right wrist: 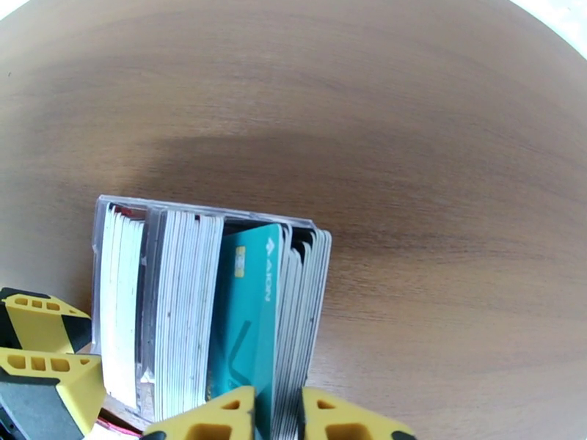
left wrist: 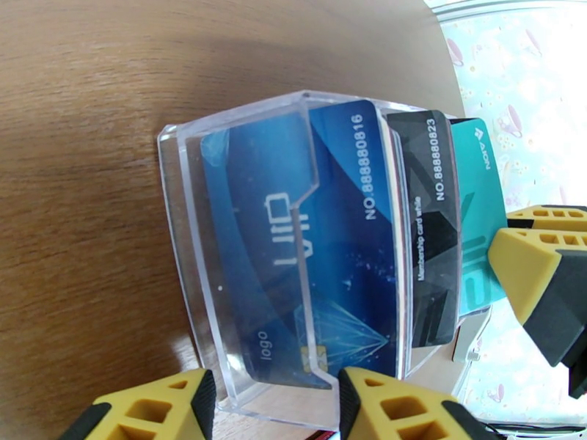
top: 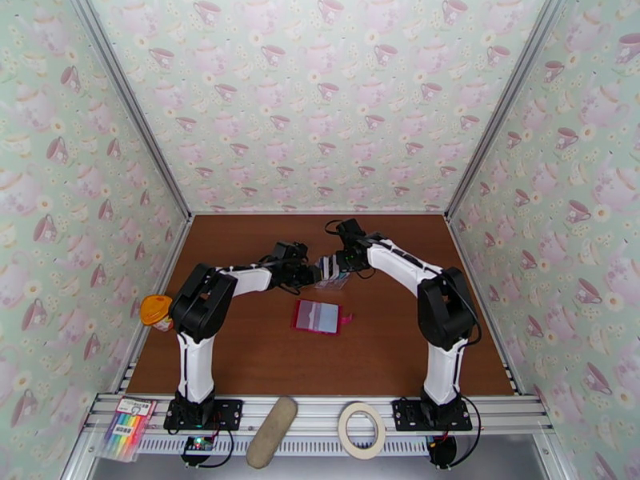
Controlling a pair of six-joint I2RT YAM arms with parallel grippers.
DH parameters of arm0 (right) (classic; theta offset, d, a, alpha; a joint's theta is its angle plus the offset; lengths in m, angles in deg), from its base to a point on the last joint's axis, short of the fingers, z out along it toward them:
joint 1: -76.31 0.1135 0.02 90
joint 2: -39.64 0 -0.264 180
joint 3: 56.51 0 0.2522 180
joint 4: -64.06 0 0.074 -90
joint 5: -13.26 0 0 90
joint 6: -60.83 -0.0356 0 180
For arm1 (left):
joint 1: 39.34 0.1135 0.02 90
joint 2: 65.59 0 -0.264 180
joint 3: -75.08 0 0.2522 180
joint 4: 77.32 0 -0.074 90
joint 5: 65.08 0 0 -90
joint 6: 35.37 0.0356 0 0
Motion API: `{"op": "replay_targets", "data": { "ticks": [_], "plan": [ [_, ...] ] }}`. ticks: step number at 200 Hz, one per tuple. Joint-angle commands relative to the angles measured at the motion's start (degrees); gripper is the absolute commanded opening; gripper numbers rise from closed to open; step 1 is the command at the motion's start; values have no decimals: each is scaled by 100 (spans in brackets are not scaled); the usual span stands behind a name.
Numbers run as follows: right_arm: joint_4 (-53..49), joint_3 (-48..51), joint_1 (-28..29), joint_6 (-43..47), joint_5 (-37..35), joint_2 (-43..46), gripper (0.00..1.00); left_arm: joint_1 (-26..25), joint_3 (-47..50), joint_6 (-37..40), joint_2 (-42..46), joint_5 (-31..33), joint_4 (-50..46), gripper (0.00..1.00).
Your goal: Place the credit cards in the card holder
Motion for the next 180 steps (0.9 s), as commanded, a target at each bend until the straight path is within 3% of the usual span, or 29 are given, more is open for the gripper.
{"op": "replay_targets", "data": {
  "ticks": [1, 29, 180],
  "plan": [
    [-278, -46, -52, 25, -176, 50, 17, 24, -10, 25, -250, 165, -368, 49],
    [-307, -76, -15, 39, -203, 46, 9, 24, -13, 25, -250, 169, -368, 48],
    [-192, -129, 257, -279, 298, 385, 7, -4, 99, -1, -103, -38, -78, 49]
  ]
}}
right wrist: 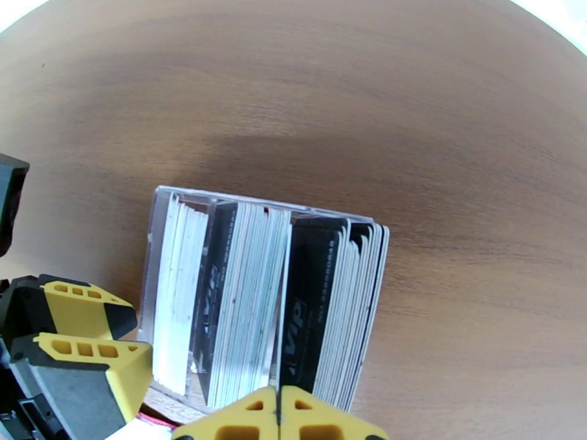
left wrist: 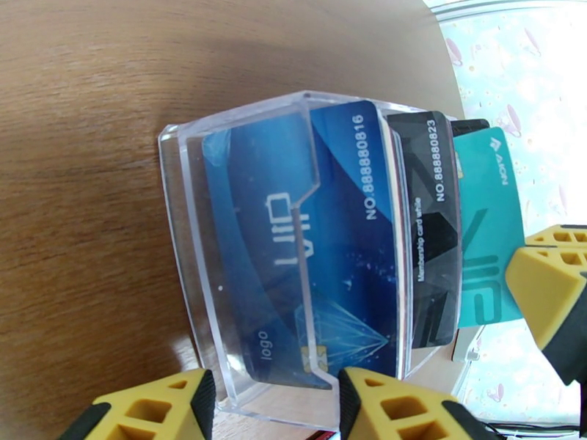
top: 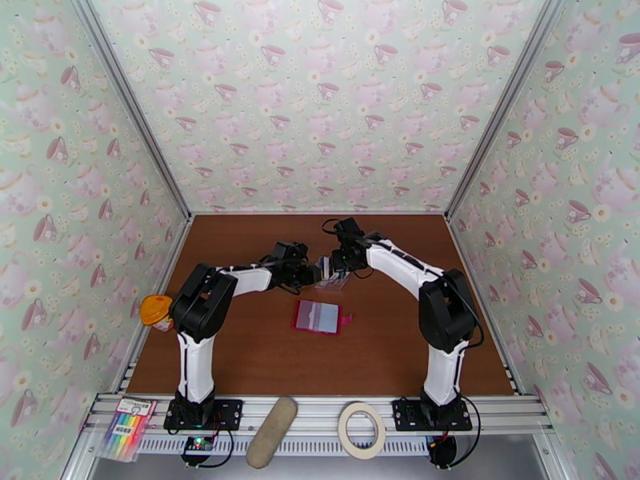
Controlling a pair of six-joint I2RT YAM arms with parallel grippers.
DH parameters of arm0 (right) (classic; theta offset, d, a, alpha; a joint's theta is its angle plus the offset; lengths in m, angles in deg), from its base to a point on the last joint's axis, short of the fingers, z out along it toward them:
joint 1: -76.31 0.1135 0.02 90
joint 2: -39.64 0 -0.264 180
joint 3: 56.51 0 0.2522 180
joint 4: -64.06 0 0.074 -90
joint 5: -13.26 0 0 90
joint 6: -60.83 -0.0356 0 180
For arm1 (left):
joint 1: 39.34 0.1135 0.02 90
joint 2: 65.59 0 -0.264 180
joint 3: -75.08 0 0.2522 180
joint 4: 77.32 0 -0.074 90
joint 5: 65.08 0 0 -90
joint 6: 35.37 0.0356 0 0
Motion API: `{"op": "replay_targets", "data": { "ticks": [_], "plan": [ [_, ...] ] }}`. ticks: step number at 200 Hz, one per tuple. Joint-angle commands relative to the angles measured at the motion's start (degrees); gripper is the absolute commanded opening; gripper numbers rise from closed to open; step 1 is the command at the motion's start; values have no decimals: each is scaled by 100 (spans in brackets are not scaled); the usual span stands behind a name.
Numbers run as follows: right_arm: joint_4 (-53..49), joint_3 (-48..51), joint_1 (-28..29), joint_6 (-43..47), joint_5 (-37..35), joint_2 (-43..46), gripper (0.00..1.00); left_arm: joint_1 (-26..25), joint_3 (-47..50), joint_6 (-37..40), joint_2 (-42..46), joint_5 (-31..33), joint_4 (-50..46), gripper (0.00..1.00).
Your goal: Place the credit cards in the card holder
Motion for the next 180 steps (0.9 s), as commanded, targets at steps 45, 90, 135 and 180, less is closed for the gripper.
{"op": "replay_targets", "data": {
  "ticks": [45, 90, 135, 180],
  "plan": [
    [-98, 86, 179, -365, -233, 583, 3, -19, 229, -1, 95, -71, 135, 49],
    [-62, 233, 234, -546, -401, 789, 0, -55, 327, 8, 265, -114, 343, 49],
    [-253, 193, 516, -825, -1230, 930, 0, -72, 520, 8, 528, -83, 612, 49],
    [-790, -42, 1033, -1328, -2432, 794, 0, -96, 625, 93, 774, 131, 592, 49]
  ]
}}
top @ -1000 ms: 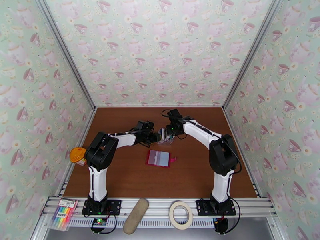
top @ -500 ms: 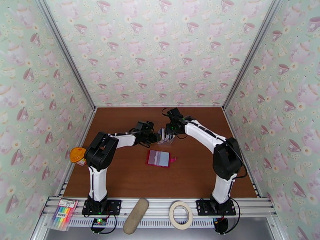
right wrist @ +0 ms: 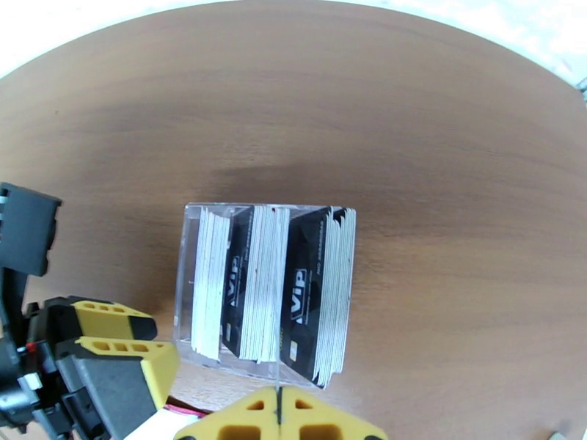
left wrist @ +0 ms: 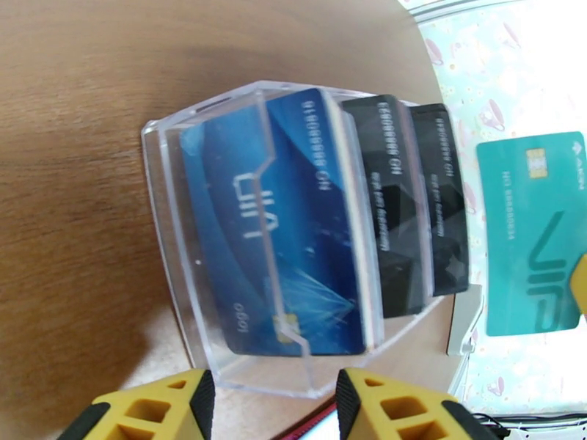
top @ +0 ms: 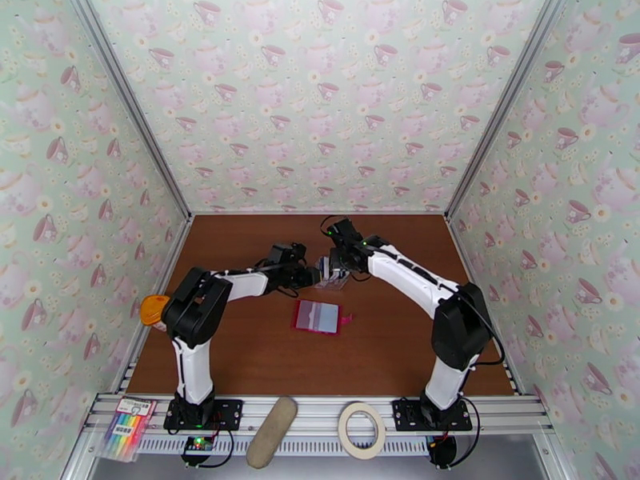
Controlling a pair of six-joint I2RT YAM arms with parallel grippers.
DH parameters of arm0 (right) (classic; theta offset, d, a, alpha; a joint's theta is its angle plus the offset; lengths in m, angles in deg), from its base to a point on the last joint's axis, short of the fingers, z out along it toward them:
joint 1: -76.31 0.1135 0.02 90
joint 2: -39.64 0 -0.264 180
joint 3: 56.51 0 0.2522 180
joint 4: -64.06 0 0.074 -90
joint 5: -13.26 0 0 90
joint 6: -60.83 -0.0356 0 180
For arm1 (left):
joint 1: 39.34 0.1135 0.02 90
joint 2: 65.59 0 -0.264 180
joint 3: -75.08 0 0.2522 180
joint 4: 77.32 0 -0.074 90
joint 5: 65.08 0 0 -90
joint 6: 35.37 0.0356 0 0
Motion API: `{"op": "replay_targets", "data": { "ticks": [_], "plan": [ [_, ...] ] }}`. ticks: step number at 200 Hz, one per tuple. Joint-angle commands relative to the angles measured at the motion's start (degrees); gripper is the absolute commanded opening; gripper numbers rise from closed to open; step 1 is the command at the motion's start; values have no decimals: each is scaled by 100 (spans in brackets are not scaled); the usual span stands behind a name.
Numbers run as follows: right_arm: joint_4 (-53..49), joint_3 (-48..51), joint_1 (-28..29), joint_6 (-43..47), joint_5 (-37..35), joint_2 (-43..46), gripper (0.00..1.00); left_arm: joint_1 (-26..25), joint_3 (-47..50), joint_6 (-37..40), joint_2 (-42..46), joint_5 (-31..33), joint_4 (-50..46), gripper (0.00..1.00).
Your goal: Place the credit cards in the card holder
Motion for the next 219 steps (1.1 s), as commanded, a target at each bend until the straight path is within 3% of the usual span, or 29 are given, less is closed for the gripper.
{"op": "replay_targets", "data": {
  "ticks": [1, 74, 109, 146, 191, 219],
  "plan": [
    [-527, -214, 285, -457, -1026, 50, 0, -36, 95, 86, 273, 149, 108, 49],
    [-894, -144, 941, -1383, -2113, -19, 0, -46, 320, 223, 768, 669, -225, 49],
    [-889, 6, 1160, -1564, -2258, 7, 0, -73, 751, 260, 1157, 763, -459, 50],
    [-158, 818, 1284, -1577, -1819, 521, 0, -158, 1303, 479, 1589, 806, -797, 50],
    [1512, 2331, 1339, -1601, -558, 1577, 0, -297, 1862, 688, 2097, 1017, -1092, 49],
    [2120, 2949, 1347, -1786, -140, 1902, 0, -325, 1976, 782, 2185, 1098, -1265, 49]
  ]
}}
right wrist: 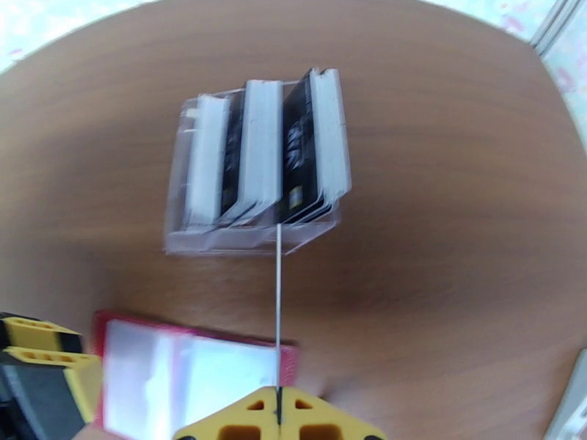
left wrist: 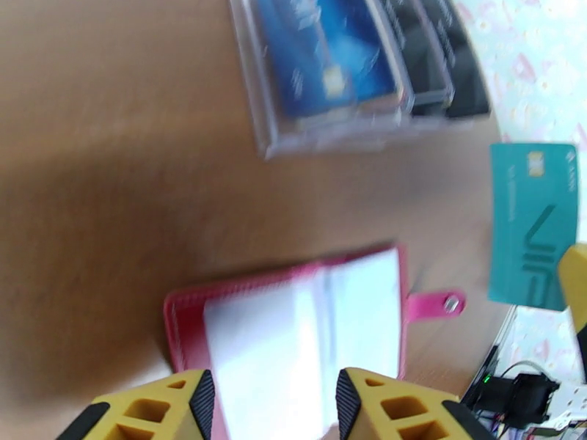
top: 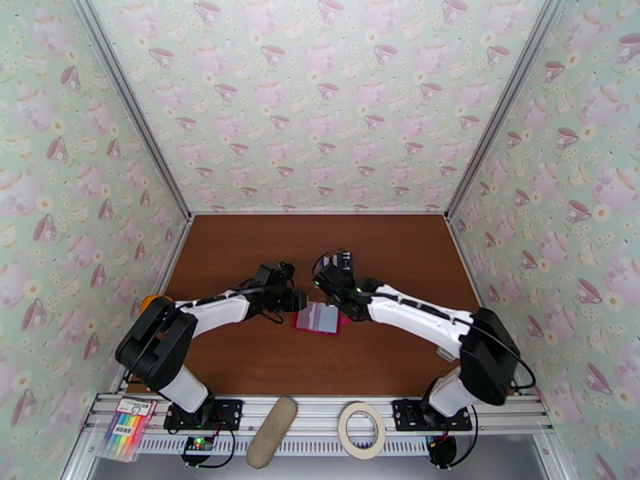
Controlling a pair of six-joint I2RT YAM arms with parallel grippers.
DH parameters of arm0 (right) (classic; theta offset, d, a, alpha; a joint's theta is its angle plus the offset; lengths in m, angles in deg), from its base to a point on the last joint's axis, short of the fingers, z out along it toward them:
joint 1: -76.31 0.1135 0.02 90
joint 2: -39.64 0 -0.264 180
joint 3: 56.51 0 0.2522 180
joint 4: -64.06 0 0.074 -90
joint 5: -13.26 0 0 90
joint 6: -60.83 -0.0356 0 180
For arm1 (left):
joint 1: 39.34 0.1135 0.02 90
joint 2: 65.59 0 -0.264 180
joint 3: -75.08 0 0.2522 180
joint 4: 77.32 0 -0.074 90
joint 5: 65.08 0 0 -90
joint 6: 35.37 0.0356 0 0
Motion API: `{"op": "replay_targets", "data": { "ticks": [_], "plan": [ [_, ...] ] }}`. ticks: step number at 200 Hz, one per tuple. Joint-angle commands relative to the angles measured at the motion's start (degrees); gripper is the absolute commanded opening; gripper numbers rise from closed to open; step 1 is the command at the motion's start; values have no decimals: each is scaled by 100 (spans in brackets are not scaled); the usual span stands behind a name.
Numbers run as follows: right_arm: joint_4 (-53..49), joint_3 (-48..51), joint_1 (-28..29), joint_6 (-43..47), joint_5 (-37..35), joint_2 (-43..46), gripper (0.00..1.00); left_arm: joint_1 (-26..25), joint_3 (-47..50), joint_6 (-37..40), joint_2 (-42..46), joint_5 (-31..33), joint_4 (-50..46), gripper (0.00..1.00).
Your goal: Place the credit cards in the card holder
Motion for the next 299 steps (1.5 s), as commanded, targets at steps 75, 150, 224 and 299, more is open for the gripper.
{"op": "replay_targets", "data": {
  "ticks": [75, 150, 224, 299],
  "plan": [
    [2182, 1651, 46, -689, 1152, 793, 0, -94, 231, 412, 85, 284, -251, 46],
    [3170, 2242, 37, -911, 1608, 814, 0, -232, 434, 391, -47, 270, 4, 45],
    [4663, 3099, -233, -1300, 2276, 680, 0, -436, 644, 206, -7, 370, 60, 45],
    [5715, 3545, -487, -1555, 2804, 273, 0, -550, 724, 102, -87, 344, 113, 38]
  ]
}}
